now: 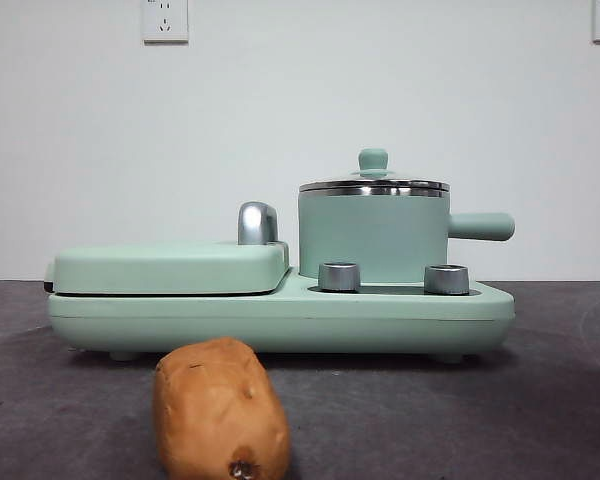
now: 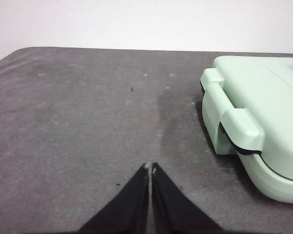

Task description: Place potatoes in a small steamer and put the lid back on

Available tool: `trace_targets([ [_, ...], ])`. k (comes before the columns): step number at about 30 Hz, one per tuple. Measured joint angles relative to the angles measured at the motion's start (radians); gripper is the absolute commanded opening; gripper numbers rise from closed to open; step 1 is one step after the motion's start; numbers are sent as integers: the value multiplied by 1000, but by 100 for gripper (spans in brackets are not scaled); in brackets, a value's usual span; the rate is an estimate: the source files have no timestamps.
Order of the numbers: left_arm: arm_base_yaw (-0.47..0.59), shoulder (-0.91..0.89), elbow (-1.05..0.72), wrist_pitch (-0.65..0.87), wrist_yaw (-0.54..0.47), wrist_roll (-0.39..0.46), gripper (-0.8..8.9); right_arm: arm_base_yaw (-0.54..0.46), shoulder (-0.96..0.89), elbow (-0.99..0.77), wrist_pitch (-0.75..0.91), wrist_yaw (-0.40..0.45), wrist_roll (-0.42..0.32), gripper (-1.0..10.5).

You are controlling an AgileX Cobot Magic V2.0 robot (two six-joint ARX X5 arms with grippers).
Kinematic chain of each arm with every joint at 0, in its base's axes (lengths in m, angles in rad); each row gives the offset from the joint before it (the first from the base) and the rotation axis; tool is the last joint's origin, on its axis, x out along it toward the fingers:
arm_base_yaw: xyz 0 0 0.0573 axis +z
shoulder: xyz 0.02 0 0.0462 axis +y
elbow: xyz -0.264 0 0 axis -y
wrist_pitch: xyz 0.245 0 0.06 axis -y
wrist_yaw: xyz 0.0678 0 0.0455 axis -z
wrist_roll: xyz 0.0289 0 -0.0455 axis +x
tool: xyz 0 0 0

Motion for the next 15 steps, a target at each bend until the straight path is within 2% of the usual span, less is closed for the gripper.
trace_targets([
  [3,0,0,0,0,0,-58,8,0,0,0,5,-3,14,12],
  [7,0,0,0,55,2,-190,6,0,0,0,46,-16,79,12],
  [10,0,0,2,95,47,-295,8,0,0,10,21,-54,150,12],
  [15,0,47,71,50,142,-437,9,0,41,130,-39,-79,251,12],
])
